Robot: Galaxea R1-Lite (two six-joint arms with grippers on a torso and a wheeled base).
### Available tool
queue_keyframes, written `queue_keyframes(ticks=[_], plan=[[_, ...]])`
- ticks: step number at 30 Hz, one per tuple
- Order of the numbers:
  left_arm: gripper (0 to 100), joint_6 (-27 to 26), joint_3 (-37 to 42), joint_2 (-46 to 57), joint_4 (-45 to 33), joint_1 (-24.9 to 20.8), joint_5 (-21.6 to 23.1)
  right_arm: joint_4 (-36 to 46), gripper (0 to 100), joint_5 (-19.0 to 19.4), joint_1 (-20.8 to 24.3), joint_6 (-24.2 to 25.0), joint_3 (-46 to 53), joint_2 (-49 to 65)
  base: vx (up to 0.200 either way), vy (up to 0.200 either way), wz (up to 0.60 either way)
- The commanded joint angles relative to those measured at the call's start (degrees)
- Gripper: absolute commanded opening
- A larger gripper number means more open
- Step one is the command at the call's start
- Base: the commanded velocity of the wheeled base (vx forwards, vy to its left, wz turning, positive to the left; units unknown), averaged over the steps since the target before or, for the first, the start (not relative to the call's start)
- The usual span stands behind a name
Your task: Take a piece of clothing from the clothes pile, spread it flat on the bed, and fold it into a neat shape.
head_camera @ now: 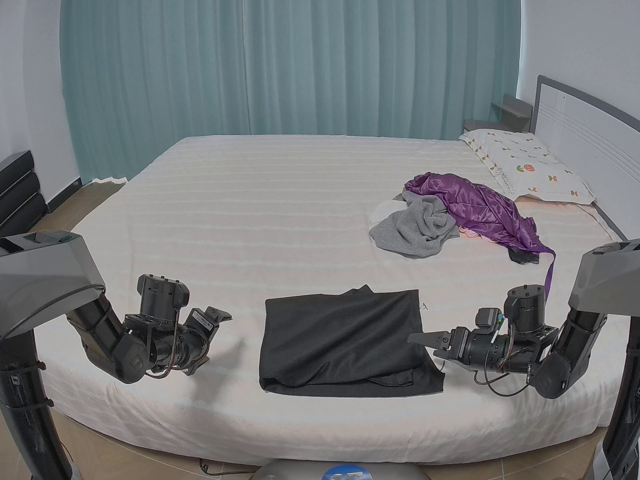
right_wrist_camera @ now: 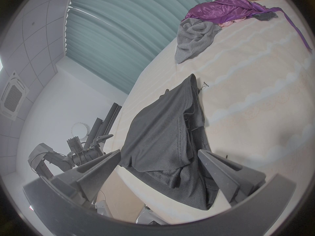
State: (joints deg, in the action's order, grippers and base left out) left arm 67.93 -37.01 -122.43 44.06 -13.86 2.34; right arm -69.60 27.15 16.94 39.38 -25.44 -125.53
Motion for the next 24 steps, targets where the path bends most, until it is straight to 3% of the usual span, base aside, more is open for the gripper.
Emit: queue_keyframes(ticks=[1,17,18,24], plan=[[100,0.0,0.4,0.1,0.1,0.1,0.0,-0.6,100,-0.1,0.4,0.0,-0.1,-1.4,0.000,0.000,0.00],[100,0.0,0.3,-0.1,0.2,0.2,0.1,-2.1,100,-0.3,0.8,-2.1,-4.5,-7.3,0.000,0.000,0.00],[100,0.0,0.3,-0.1,0.2,0.2,0.1,-2.1,0,-0.4,0.7,-2.8,-4.4,-7.5,0.000,0.000,0.00],[100,0.0,0.3,-0.1,0.2,0.2,0.1,-2.7,0,-0.3,-0.2,-4.6,-0.3,-4.5,0.000,0.000,0.00]])
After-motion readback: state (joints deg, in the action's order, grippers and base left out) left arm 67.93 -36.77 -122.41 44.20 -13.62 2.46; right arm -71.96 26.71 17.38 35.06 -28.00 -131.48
